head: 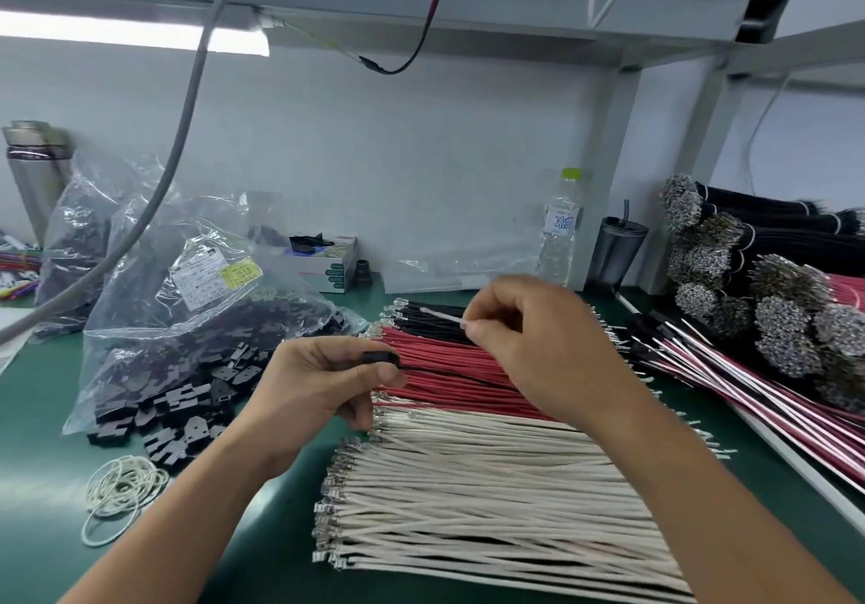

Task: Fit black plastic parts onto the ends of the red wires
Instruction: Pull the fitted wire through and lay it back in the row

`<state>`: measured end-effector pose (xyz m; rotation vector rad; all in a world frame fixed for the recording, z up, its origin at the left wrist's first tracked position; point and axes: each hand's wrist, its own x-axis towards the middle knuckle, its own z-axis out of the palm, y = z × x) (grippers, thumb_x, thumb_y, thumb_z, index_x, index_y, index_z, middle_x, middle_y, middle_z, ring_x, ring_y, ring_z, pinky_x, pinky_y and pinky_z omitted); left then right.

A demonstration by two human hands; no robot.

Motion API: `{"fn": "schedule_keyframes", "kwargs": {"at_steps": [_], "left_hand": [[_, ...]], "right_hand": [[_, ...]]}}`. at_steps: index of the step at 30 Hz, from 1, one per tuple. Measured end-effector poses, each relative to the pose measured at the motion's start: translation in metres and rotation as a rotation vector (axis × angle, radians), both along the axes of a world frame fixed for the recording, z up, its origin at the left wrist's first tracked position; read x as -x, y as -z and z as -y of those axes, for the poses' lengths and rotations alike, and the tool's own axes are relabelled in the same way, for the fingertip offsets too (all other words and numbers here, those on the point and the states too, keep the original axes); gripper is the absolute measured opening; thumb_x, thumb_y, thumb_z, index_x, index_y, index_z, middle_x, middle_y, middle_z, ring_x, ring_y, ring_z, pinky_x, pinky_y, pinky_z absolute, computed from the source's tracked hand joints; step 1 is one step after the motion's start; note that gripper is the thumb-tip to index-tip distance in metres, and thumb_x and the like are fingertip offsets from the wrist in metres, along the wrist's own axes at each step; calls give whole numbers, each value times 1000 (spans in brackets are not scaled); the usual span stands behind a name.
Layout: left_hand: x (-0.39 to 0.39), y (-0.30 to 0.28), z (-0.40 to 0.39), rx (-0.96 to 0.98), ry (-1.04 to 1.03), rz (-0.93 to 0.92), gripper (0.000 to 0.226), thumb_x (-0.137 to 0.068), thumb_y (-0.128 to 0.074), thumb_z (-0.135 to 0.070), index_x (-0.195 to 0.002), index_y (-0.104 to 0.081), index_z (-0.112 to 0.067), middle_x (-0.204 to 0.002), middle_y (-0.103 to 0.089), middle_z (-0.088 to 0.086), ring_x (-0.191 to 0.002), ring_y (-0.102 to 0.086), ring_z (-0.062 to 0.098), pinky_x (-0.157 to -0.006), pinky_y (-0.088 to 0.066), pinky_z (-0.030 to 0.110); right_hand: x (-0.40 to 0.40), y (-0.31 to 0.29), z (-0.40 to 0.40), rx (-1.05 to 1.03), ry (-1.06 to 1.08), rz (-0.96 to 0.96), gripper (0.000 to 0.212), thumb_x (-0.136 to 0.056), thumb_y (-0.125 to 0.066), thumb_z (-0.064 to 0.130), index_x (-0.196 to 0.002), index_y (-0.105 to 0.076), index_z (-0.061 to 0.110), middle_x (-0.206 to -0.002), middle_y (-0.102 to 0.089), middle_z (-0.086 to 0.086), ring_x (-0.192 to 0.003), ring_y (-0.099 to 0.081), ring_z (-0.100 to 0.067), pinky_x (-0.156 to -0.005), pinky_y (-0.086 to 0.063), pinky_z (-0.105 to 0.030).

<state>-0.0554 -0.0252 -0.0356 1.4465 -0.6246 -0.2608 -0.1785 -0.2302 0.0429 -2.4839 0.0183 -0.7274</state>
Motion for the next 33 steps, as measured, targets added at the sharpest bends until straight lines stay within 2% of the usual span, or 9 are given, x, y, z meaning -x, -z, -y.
{"fn": "schedule_keyframes", "kwargs": {"at_steps": [3, 5, 9, 15, 19, 24, 33], "left_hand": [[0, 0, 0, 13, 23, -9, 33, -70, -87, -26, -100, -83, -13, -95, -79, 21, -47, -62, 20, -49, -56, 29], [1, 0, 0, 27, 40, -25, 31, -71, -87, -24, -100, -83, -12, -95, -78, 23, -47, -62, 20, -49, -55, 28], [0, 0, 0, 23, 30, -28, 31, -71, -88, -24, -99, -83, -12, -95, -78, 23, -47, -62, 20, -48, -53, 28], [3, -1, 1, 16, 44, -21, 30, -70, -86, -18, -98, -83, -10, -91, -78, 23, -46, -62, 19, -47, -53, 25], [3, 1, 1, 25, 39, -21, 31, -68, -85, -17, -98, -83, -9, -87, -77, 25, -46, -61, 20, -46, -52, 25], [4, 1, 4, 1, 55, -10, 32, -67, -86, -14, -99, -82, -7, -86, -76, 29, -44, -60, 22, -43, -51, 27], [4, 2, 6, -19, 26, 29, 29, -68, -87, -15, -95, -83, -7, -81, -75, 26, -43, -58, 23, -43, -51, 27]], "right_hand": [[2, 6, -9, 298, 29, 61, 11, -88, -65, 26, -79, -62, 32, -80, -54, 17, -73, -54, -1, -64, -42, -19], [2, 24, -18, 336, 0, 88, 9, -91, -64, 27, -83, -64, 31, -82, -53, 16, -73, -53, -2, -63, -45, -22], [-1, 52, -18, 203, 3, 209, 9, -92, -68, 25, -85, -68, 29, -84, -54, 15, -74, -54, -5, -59, -47, -23], [-3, 63, -19, 227, 31, 268, 6, -92, -71, 24, -86, -71, 25, -83, -55, 14, -73, -54, -5, -57, -48, -24], [-2, 64, -21, 239, 32, 268, 5, -93, -69, 26, -88, -72, 25, -83, -56, 13, -73, -55, -6, -57, -51, -30], [-3, 67, -15, 21, -10, 206, 5, -89, -73, 26, -85, -71, 29, -81, -59, 15, -74, -60, -7, -63, -52, -31], [-4, 69, -22, 14, 31, 220, 7, -87, -71, 26, -81, -69, 29, -79, -57, 15, -73, -58, -6, -62, -50, -30]]}}
